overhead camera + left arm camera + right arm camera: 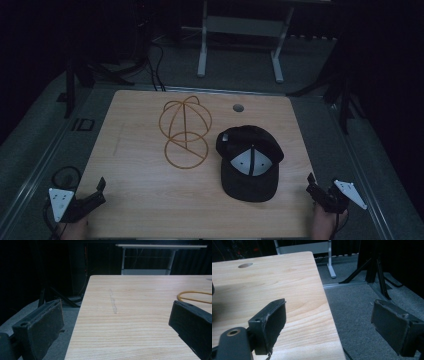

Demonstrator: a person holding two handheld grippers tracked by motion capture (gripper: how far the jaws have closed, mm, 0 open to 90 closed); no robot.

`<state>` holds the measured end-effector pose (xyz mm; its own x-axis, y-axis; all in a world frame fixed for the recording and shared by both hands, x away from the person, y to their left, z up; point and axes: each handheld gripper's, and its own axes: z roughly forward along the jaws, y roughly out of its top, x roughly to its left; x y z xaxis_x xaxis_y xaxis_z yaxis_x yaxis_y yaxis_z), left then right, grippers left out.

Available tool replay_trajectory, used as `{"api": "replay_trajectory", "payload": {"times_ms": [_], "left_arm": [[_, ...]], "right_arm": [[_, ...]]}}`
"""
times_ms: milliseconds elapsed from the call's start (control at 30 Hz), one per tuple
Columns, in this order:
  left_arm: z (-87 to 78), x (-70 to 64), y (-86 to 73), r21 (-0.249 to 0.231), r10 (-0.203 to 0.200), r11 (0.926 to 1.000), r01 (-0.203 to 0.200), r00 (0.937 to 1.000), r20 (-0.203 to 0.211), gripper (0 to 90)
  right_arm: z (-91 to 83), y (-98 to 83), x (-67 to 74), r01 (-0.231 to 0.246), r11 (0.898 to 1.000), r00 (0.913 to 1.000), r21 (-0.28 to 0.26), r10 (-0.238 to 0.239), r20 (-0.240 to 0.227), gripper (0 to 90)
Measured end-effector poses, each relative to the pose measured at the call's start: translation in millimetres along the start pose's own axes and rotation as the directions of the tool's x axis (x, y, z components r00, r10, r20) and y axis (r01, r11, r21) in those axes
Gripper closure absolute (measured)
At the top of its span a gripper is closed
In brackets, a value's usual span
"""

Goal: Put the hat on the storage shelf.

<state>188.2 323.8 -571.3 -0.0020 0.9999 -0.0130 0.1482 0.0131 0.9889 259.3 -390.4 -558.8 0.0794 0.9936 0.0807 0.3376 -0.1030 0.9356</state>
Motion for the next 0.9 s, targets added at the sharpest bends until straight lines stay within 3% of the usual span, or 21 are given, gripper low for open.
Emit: {"api": "replay_trajectory", "payload": {"times_ms": [133, 167, 333, 500, 767, 900], "left_arm": [[0.1, -0.6, 0.1, 0.001, 0.003, 1.0, -0.003, 1.0, -0.001, 0.1], [-0.2, -2.3, 0.3, 0.011, 0.027, 0.9996, -0.027, 0.9996, -0.004, 0.1], [-0.4, -5.5, 1.0, 0.034, 0.07, 0.997, -0.069, 0.997, -0.034, 0.1], [-1.6, -5.5, 2.3, 0.03, 0.038, 0.9988, -0.037, 0.999, -0.021, 0.1], [-2.8, -6.0, 4.8, 0.049, -0.017, 0.9987, 0.016, 0.9998, 0.013, 0.1], [-3.4, -8.6, 6.1, 0.054, -0.02, 0.9984, 0.018, 0.9991, 0.038, 0.1]], "right_arm": [[0.3, 0.0, 0.0, -0.004, 1.0, 1.0, 0.004, 0.004, -0.001, 12.4], [1.2, 0.2, -0.7, -0.01, 1.0, 0.9998, 0.01, 0.01, -0.016, 12.4], [1.7, 1.8, -2.1, -0.011, 1.0, 0.9991, 0.025, 0.012, -0.041, 12.4], [-5.2, 15.0, 6.0, 0.036, 0.999, 0.9957, 0.023, -0.034, -0.087, 12.4], [-21.7, 57.2, 30.8, 0.055, 0.998, 0.978, -0.018, -0.058, -0.201, 12.7], [-26.6, 77.6, 45.7, 0.1, 0.995, 0.9607, -0.021, -0.102, -0.258, 13.1]]}}
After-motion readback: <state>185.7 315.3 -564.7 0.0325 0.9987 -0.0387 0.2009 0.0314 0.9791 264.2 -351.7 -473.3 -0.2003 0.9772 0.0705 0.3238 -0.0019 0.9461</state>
